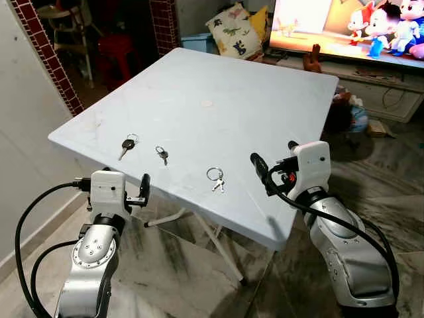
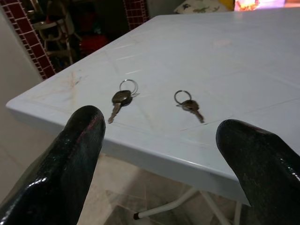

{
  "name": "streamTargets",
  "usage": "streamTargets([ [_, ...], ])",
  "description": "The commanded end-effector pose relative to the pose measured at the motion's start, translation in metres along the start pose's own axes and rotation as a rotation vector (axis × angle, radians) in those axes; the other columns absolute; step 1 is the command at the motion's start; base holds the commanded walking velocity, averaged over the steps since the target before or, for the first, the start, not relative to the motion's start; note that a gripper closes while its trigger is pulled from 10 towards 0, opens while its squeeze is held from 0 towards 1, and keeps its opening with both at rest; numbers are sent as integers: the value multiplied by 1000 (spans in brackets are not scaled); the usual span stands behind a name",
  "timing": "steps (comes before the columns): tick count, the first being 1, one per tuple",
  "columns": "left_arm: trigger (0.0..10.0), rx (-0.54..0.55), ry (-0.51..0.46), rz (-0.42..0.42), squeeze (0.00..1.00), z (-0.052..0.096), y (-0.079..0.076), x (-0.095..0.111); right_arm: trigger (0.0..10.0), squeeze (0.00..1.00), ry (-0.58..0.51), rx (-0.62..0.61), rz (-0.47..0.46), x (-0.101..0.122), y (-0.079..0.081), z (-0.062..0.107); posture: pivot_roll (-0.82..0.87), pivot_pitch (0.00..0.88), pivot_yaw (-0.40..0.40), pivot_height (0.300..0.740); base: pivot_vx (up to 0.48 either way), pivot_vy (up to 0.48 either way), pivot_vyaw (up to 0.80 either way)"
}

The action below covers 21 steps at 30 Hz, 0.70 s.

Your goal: Hang keys on a hook

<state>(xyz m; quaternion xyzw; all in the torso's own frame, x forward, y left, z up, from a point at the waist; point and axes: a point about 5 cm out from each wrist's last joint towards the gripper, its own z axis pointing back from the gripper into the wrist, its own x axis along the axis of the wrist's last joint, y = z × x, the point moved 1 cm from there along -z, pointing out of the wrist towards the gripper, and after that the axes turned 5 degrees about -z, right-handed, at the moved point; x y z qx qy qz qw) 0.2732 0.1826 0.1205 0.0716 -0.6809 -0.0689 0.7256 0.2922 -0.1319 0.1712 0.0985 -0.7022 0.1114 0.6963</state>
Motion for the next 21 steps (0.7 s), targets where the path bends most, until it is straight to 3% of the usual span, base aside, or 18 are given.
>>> streamTargets([
  [1, 10000, -6, -2, -3, 0, 2, 1, 0, 10000, 0, 3, 12, 4, -1, 2, -1, 18, 16, 41, 740, 0, -270, 0],
  [12, 10000, -7, 0, 5, 0, 2, 1, -1, 10000, 0, 10, 19, -17, -3, 3, 1, 17, 14, 40, 740, 0, -410, 0],
  [21, 10000, 19, 7, 35, 0, 2, 7, -4, 10000, 0, 5, 35, -12, -2, 4, 0, 24, 7, 38, 740, 0, 0, 0],
])
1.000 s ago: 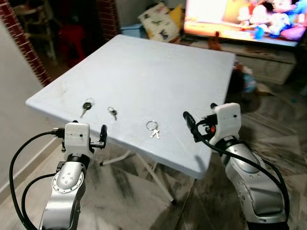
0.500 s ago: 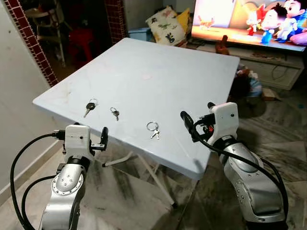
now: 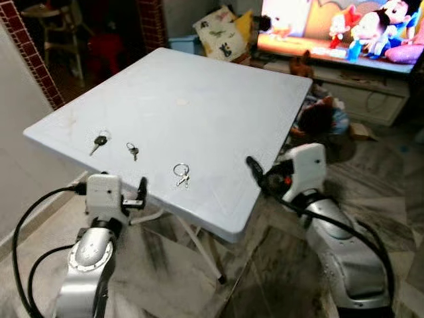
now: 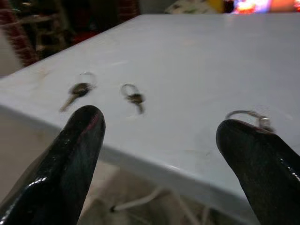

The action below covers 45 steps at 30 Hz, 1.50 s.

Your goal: Hang keys on a hook

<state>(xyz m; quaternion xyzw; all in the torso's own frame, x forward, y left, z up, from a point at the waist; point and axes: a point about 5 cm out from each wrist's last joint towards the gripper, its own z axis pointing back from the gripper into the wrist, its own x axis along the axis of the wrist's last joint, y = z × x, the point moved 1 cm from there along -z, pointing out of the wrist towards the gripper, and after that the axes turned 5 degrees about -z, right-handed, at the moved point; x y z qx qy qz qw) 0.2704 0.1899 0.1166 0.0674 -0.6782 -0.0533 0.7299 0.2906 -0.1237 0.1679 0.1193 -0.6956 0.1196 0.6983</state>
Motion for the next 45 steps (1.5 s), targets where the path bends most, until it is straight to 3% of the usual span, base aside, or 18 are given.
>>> streamTargets([
  [1, 10000, 6, -3, 8, 0, 0, 0, 1, 10000, 0, -4, -5, 8, 1, -3, 0, 24, 7, 38, 740, 0, 0, 0],
  [9, 10000, 10, 1, 1, 0, 0, 2, 0, 10000, 0, -7, 16, 5, 1, 1, 0, 27, 5, 40, 740, 0, 0, 0],
  [12, 10000, 9, 32, 2, 0, 1, 4, -7, 10000, 0, -14, 80, 4, 3, 11, -2, 30, 8, 44, 740, 0, 0, 0],
  [21, 10000, -15, 23, 21, 0, 4, 7, -6, 10000, 0, -18, 109, -17, 1, 20, -2, 40, 18, 52, 740, 0, 0, 0],
  [27, 10000, -89, 11, 38, 0, 5, -6, -4, 10000, 0, 7, 177, 1, -3, 37, -8, 39, 23, 51, 740, 0, 0, 0],
  [35, 10000, -94, 7, 37, 0, 5, -5, -2, 10000, 0, -56, 84, -28, 7, 27, -13, 45, 24, 49, 740, 0, 0, 0],
  [38, 10000, -95, -9, 25, 0, 11, 0, 2, 10000, 0, -81, 39, -39, 12, 12, 2, 38, 29, 47, 740, 0, 0, 0],
  [45, 10000, -118, 2, -32, 0, 31, 6, -1, 10000, 0, -43, 11, -10, 5, 3, 20, 39, 30, 44, 740, 0, 0, 0],
])
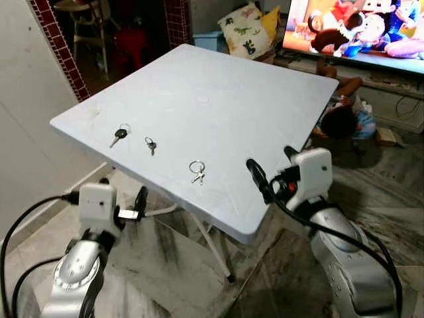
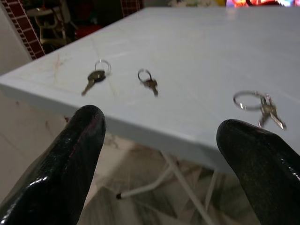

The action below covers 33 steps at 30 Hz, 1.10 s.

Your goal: Hang keys on a hook

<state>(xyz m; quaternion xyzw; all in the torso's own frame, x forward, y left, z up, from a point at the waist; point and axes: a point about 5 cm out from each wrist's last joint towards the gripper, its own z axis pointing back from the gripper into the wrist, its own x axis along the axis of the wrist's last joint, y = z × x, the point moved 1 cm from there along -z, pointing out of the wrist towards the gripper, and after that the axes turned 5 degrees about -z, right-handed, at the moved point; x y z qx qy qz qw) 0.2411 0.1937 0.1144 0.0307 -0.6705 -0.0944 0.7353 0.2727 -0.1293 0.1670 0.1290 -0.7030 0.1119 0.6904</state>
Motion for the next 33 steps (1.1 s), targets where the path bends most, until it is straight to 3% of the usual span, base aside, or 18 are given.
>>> streamTargets([
  [1, 10000, -8, -4, -21, 0, 5, 2, 3, 10000, 0, -8, 8, 5, 4, 2, 4, 41, 26, 44, 740, 0, 0, 0],
  [33, 10000, 7, 6, -11, 0, 0, -2, 1, 10000, 0, 37, 75, 37, -5, 10, 8, 39, 10, 32, 740, 249, 0, 0],
])
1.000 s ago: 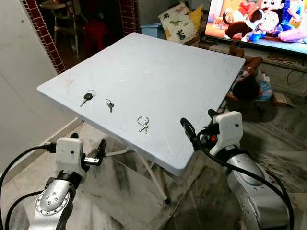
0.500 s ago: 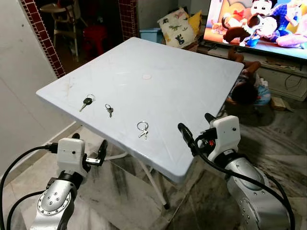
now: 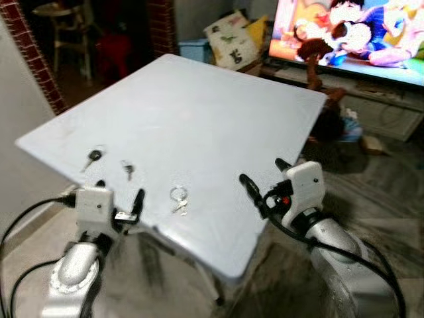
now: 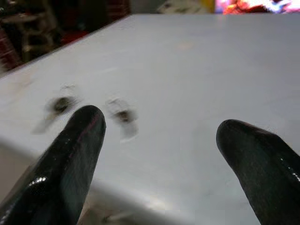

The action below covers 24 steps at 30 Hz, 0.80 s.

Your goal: Hang keys on a hook

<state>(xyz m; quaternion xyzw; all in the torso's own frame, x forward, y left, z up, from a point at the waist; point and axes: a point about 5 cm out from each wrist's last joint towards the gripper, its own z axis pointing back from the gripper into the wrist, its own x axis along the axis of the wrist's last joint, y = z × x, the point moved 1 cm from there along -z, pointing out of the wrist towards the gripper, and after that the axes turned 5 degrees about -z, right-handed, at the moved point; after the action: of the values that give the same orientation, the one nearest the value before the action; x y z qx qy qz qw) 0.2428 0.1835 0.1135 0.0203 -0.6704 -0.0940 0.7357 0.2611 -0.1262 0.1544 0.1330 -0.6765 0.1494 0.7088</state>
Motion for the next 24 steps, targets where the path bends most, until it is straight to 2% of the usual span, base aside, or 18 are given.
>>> streamTargets([
  [1, 10000, 26, 8, -25, 0, 2, 9, 0, 10000, 0, -34, 16, 5, 8, 3, -2, 39, 10, 32, 740, 0, 0, 0],
  [3, 10000, 36, 8, -10, 0, 3, 9, -1, 10000, 0, -33, 17, 6, 8, 4, -2, 39, 10, 32, 740, 0, 0, 0],
  [8, 10000, 101, 45, -47, 0, 4, 14, -6, 10000, 0, -25, 33, 4, 7, 6, -1, 42, 13, 35, 740, 0, 0, 0],
  [10, 10000, 138, 64, -75, 0, 7, 18, -8, 10000, 0, -14, 72, -14, 7, 12, -1, 47, 15, 37, 740, 0, 0, 0],
  [12, 10000, 138, 69, -72, 0, 10, 18, -9, 10000, 0, -4, 98, -25, 7, 17, -2, 50, 15, 38, 740, 0, 0, 0],
  [14, 10000, 125, 78, -77, 0, 18, 18, -11, 10000, 0, 39, 145, -51, 3, 26, -4, 61, 16, 39, 740, 0, 0, 0],
  [19, 10000, 106, 80, -96, 0, 26, 17, -10, 10000, 0, 104, 166, -70, -5, 32, -8, 82, 16, 41, 740, 0, 0, 0],
  [20, 10000, 95, 76, -111, 0, 31, 16, -8, 10000, 0, 178, 187, -68, -14, 37, -12, 99, 18, 42, 740, 0, 0, 0],
  [22, 10000, 90, 79, -114, 0, 34, 16, -8, 10000, 0, 179, 210, -53, -14, 42, -16, 104, 17, 42, 740, 0, 0, 0],
  [24, 10000, 60, 72, -139, 0, 39, 14, -6, 10000, 0, 168, 213, -63, -11, 47, -28, 125, 21, 42, 740, 0, 0, 0],
])
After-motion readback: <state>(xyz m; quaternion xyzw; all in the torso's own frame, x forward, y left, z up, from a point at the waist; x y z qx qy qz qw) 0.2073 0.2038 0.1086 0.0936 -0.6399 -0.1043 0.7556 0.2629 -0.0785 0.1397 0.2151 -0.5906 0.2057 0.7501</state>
